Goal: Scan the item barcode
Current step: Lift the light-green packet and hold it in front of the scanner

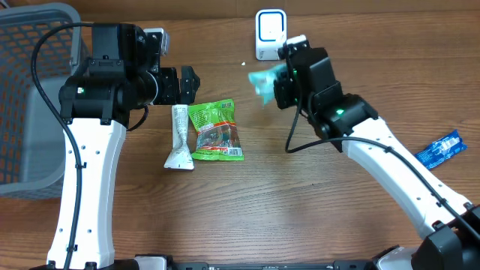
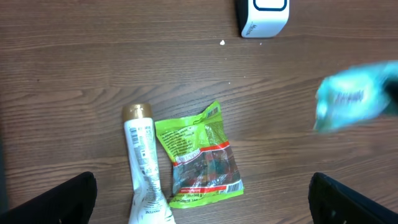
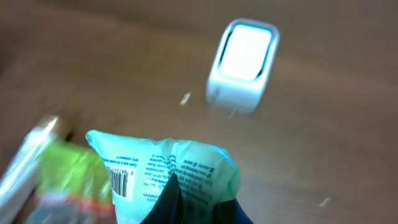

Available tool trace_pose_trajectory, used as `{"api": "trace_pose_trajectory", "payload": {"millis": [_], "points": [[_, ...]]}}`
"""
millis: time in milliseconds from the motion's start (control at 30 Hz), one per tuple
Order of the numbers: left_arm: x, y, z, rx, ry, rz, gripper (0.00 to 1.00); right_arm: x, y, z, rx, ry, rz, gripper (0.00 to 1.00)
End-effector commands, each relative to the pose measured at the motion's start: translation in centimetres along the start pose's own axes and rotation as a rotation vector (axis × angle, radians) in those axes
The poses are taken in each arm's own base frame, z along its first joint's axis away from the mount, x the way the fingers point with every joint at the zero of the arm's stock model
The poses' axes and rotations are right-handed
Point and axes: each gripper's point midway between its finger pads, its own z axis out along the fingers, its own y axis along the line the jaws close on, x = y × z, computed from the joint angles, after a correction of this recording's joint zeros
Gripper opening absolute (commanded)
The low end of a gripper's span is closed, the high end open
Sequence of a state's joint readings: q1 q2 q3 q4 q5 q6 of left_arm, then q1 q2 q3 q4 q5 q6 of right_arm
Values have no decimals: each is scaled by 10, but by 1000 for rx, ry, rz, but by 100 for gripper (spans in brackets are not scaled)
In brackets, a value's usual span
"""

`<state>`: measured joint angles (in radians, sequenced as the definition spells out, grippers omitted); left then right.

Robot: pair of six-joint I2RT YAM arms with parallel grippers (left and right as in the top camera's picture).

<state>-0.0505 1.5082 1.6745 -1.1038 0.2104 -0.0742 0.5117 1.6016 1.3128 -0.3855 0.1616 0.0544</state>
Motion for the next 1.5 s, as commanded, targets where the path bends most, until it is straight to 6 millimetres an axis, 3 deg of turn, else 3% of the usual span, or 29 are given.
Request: {"api": "trace_pose_trajectory", "payload": {"millis": [0,133,300,467,533,633,833,900,1100,1267,1467], "points": [[-4,-4,-2,18,-10,23,100,-50,-31,-23,191,-168,-132,4],[-4,-4,-2,18,-10,23,100,-98,-44,-40,340,-327,-378,4],[-4,-4,-2,18,-10,23,100,-155,-42,-67,448,-553,-537,4],[-4,-4,-2,18,-10,23,100,-181,-37,-67,535,-699,-629,4],[-4,-4,-2,18,-10,23,100,-184,-37,-57,571,-738,-677,4],[-4,-4,-2,18,-10,23,100,-177,-38,-20,617,-776,-774,4],[-4,-4,-2,18,-10,23,100,-157,-47,32,606,-820,-798,4],[-4,-4,-2,18,-10,23,100,-154,-54,59,613,-797,-802,4],[-4,-4,-2,18,-10,23,99,-172,-52,113,574,-715,-825,4],[-4,-4,-2,18,-10,23,100,-175,-52,134,496,-680,-807,4],[-4,-4,-2,18,-10,23,100,-147,-69,164,494,-588,-839,4]]}}
